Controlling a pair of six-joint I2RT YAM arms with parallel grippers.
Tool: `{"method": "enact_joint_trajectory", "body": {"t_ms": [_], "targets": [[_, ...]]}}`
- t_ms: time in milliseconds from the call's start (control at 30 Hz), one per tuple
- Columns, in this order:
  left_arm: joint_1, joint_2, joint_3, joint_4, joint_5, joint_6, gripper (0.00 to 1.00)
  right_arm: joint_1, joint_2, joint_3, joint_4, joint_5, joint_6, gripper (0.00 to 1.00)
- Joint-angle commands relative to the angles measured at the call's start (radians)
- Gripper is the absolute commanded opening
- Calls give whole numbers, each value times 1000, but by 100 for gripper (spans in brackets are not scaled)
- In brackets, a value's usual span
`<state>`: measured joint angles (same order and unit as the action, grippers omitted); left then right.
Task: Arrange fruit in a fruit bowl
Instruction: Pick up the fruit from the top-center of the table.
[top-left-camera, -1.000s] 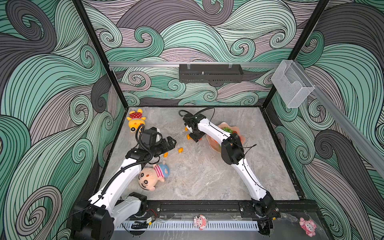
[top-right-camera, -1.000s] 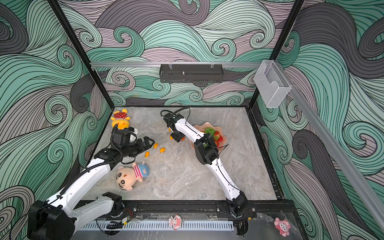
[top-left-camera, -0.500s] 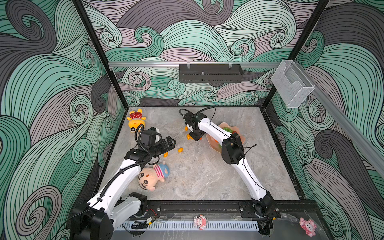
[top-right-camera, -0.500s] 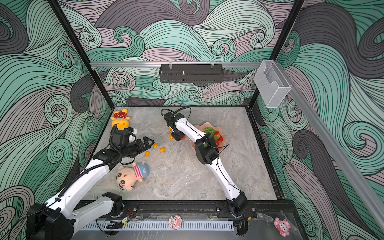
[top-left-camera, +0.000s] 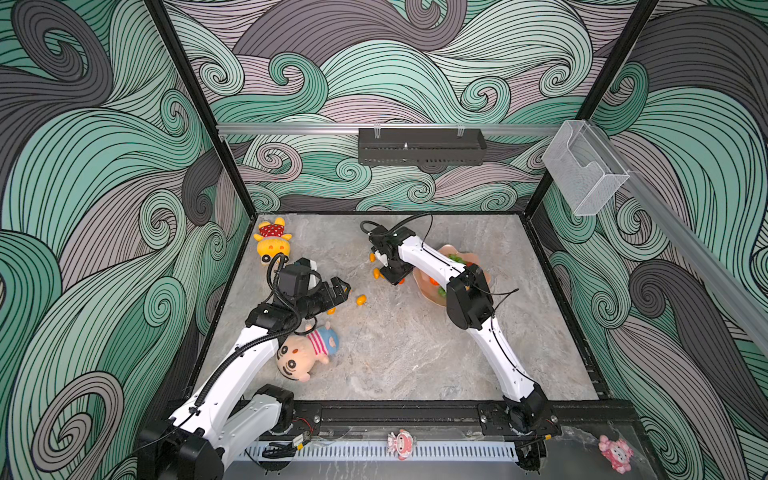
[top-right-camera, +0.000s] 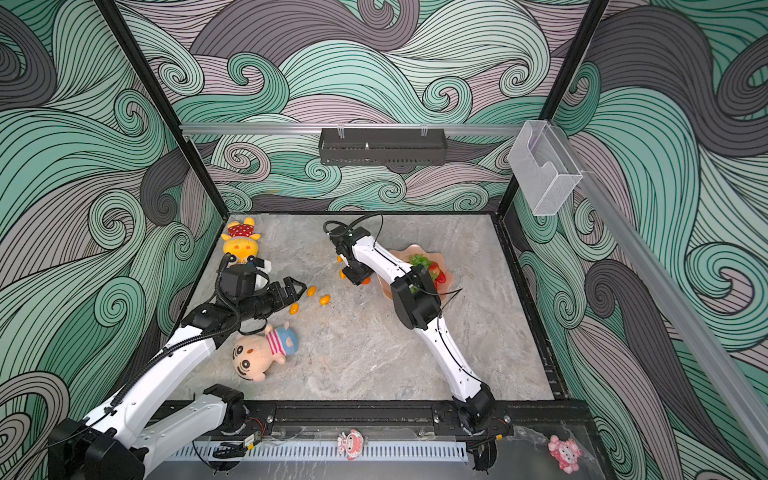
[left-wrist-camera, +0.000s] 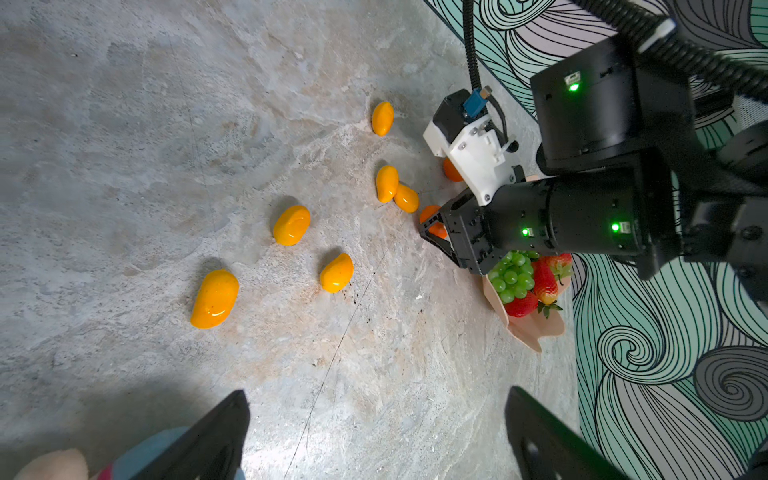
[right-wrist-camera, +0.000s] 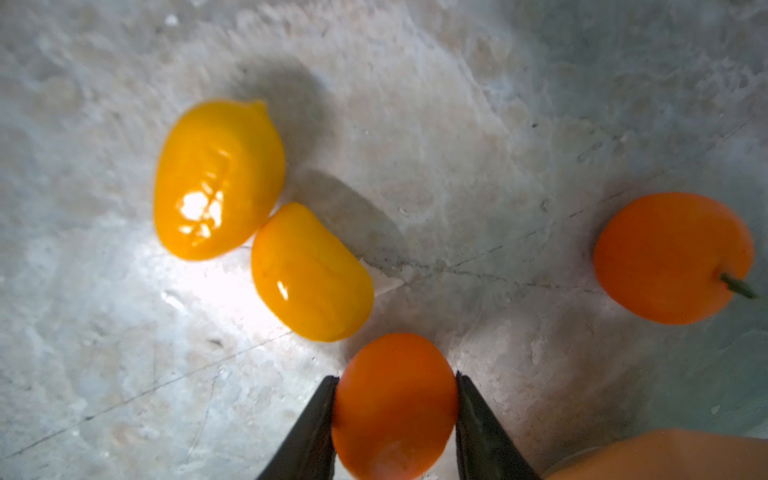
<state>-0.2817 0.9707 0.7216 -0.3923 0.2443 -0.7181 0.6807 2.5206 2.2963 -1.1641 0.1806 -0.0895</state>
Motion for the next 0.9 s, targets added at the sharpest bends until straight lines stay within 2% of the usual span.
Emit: {"method": "enact_joint_trajectory", "body": {"t_ms": [0,500,867], "targets": [[6,-15,-5,-12,8,3,99,3,-76,-41,8,-22,23,41],[5,3,-7,9,50,3,99,16,-227,-214,64,-50,42,40],[-33,98,51,75,67,-6,99,11,-401,-327,86,-70,47,40]]}}
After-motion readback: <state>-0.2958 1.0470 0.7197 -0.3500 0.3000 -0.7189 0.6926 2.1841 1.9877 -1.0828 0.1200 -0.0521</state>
